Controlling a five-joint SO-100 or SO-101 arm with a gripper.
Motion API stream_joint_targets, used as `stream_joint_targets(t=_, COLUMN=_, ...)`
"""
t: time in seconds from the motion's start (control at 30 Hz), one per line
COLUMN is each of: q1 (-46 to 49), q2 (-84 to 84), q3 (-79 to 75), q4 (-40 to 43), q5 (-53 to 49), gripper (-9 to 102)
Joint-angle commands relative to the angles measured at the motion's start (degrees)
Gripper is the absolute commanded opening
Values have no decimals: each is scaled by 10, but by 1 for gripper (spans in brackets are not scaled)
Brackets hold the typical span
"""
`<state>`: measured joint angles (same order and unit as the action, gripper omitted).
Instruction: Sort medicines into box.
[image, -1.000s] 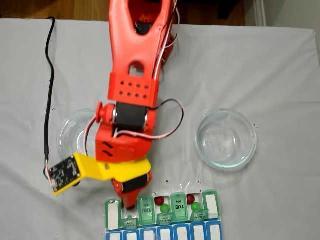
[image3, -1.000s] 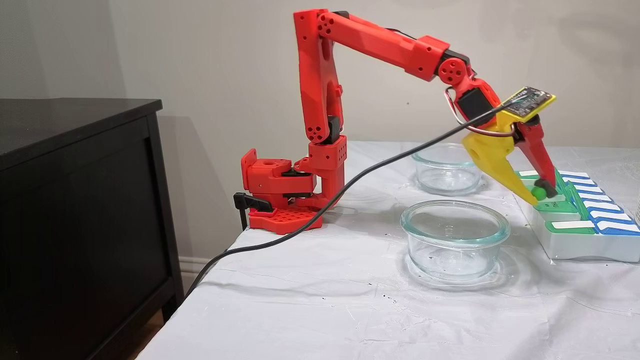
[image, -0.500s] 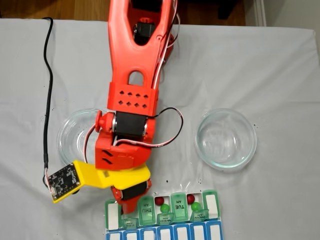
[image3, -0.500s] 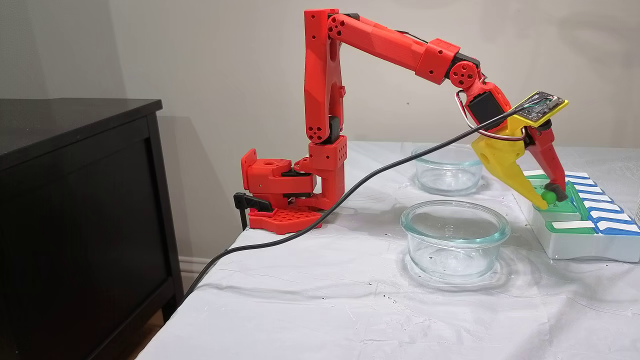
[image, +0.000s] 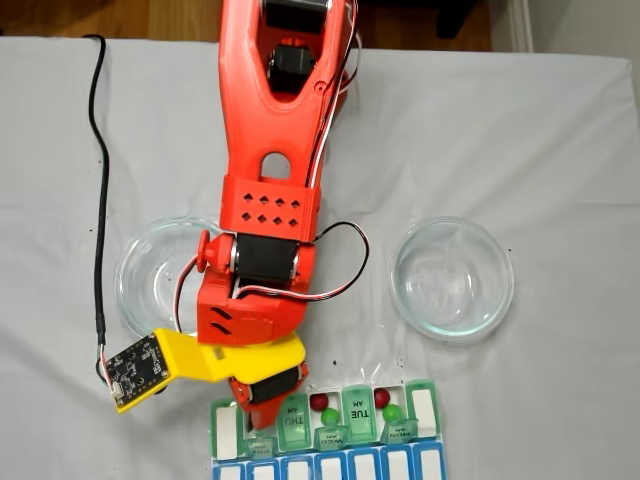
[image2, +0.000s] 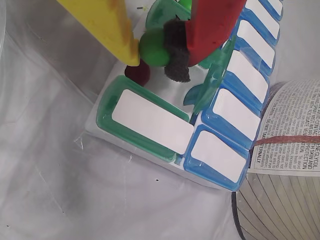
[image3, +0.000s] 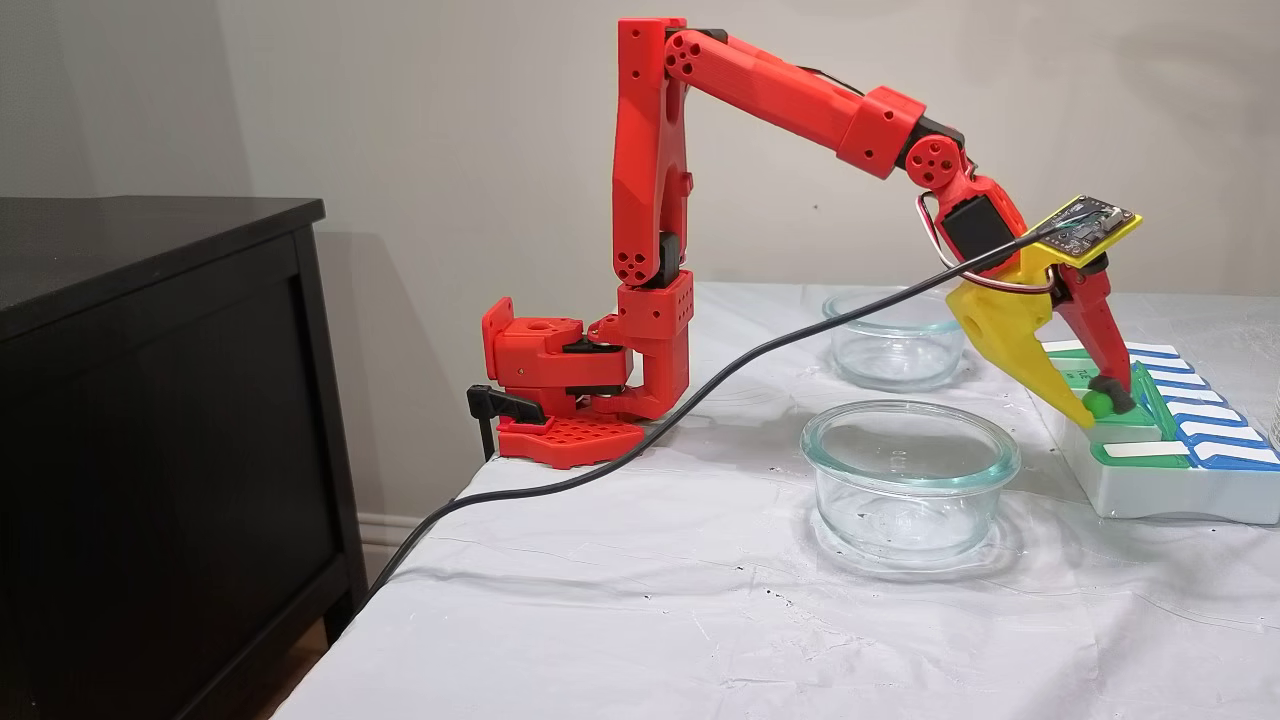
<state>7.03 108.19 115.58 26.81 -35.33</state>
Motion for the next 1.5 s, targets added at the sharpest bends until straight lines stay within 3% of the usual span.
stream_joint_targets(t=0.0, q1=-12, q2=19, q3=-43, q4=-20, q5=8, gripper=0)
stream_joint_targets(t=0.5, q1=-17, q2=15, q3=-9, q4=-76, q5=4, gripper=1)
stream_joint_targets(t=1.07, q1=-19, q2=6, q3=4, q4=-71, q5=25, gripper=24)
stream_joint_targets(t=1.3, q1=-14, q2=22, q3=-1, q4=-56, q5=24, gripper=24)
stream_joint_targets(t=1.47, q1=-3, q2=63, q3=-5, q4=-36, q5=15, gripper=12)
